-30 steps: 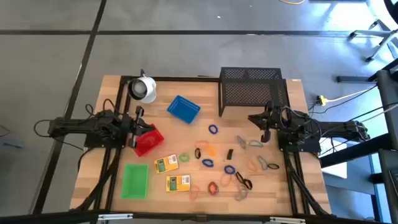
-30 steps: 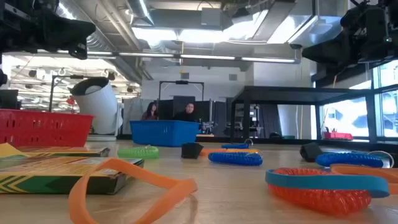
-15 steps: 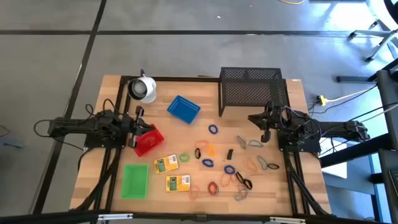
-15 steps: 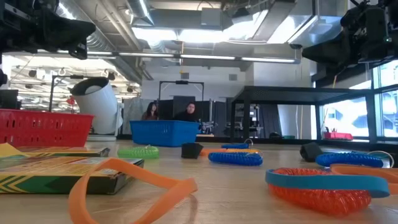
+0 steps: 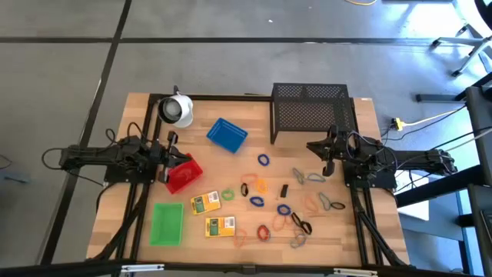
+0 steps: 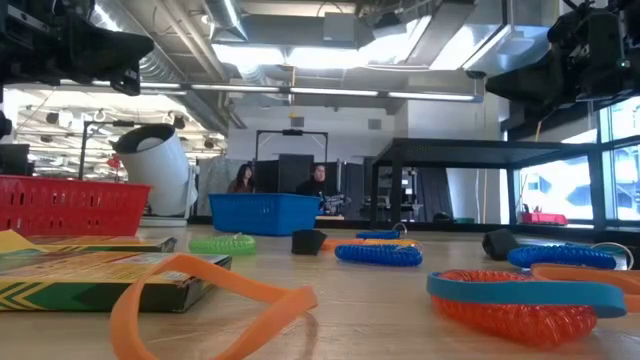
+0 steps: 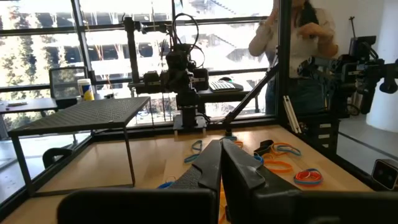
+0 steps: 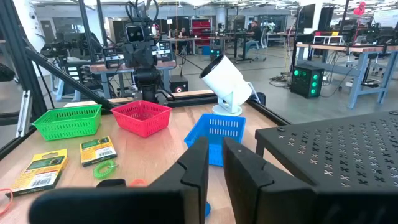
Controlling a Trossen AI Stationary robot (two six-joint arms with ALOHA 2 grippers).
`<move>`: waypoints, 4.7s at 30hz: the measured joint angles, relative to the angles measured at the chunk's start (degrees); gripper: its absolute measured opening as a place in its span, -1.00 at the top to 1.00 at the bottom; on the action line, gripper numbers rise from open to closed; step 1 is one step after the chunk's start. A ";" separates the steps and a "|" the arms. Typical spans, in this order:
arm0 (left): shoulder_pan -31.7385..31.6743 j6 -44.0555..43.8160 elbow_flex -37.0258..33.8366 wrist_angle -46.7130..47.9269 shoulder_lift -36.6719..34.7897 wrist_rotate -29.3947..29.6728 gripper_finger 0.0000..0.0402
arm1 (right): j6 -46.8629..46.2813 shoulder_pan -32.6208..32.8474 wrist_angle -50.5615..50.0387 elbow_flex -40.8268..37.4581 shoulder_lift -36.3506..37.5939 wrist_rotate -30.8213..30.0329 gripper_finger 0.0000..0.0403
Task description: Pick & Place Office Desk Supplies
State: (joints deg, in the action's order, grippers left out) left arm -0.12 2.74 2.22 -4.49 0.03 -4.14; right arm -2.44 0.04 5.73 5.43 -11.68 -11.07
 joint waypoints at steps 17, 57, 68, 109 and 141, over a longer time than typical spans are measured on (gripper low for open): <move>0.01 -0.01 0.00 0.00 0.00 0.00 0.98 | 0.01 0.00 -0.01 0.00 0.01 -0.01 0.75; 0.01 0.00 0.02 0.00 0.00 0.01 0.98 | 0.00 0.01 -0.02 0.00 0.00 -0.01 0.75; 0.00 0.00 0.02 0.00 0.00 0.02 0.98 | 0.00 0.01 -0.02 0.00 0.01 -0.02 0.75; 0.00 0.00 0.00 0.00 0.00 0.02 0.98 | 0.01 0.02 -0.50 0.00 0.00 -7.56 0.75; 0.02 2.92 0.01 -21.74 0.00 0.09 0.98 | 0.02 0.02 -0.52 0.00 0.00 -7.52 0.75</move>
State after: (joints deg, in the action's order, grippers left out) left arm -0.10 5.66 2.23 -26.23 0.03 -4.05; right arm -2.42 0.05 5.21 5.43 -11.68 -18.59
